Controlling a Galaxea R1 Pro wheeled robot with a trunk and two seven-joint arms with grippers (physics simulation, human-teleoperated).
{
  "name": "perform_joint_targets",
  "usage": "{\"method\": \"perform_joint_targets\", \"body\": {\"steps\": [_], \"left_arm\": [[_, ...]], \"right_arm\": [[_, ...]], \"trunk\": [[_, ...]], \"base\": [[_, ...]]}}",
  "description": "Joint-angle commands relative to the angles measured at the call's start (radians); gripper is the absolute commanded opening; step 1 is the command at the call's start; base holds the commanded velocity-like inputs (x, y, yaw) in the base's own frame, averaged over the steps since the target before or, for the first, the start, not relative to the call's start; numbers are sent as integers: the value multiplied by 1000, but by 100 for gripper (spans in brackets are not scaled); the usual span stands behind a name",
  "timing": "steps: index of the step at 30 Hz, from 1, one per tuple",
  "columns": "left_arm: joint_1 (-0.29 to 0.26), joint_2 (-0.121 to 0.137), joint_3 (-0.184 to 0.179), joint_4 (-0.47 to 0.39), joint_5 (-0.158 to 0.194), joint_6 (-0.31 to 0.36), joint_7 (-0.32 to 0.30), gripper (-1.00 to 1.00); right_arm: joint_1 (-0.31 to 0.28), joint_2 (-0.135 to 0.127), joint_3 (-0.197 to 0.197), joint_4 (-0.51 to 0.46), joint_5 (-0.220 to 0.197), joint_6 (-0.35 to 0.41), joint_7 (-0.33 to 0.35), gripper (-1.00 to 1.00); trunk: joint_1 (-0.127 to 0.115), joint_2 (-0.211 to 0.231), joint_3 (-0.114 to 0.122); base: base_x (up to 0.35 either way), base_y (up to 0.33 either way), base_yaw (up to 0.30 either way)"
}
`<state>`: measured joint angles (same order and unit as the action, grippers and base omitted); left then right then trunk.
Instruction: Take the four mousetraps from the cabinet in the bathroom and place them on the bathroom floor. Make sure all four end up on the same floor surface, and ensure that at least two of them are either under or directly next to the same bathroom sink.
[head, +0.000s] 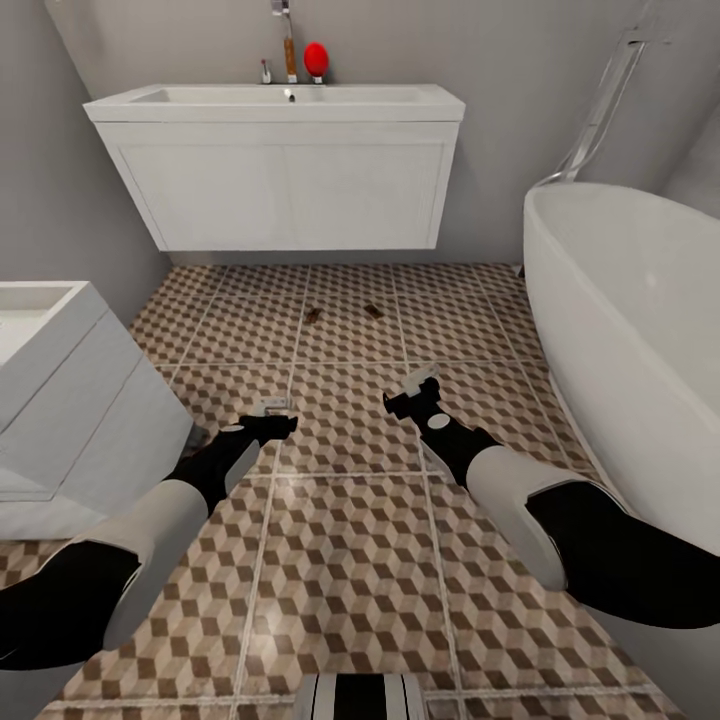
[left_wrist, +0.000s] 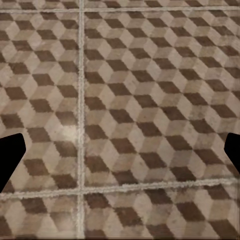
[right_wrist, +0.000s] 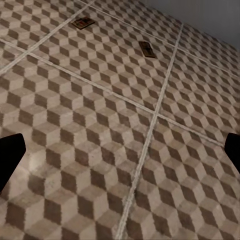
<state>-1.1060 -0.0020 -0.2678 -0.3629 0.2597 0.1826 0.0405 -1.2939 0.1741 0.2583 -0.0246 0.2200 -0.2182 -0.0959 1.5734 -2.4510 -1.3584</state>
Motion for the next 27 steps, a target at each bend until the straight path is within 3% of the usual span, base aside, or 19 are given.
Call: {"method": "perform_joint_targets", "body": {"steps": [1, 15, 27], "left_arm": [[1, -2, -7, 9, 10, 4, 3, 100], [2, -26, -6, 117, 10, -81, 2, 100], [2, -32, -6, 174, 10, -138, 1, 100]], "right_arm": [[0, 0, 1, 3, 10, -5, -6, 100], [34, -11, 1, 5, 10, -12, -2, 100], [67, -20, 1, 5, 10, -38, -1, 100]], "trunk": [[-4, 7, 3], [-58, 105, 46], [-104, 189, 84]], "base": [[0, 0, 0], [0, 0, 0], [0, 0, 0]]}}
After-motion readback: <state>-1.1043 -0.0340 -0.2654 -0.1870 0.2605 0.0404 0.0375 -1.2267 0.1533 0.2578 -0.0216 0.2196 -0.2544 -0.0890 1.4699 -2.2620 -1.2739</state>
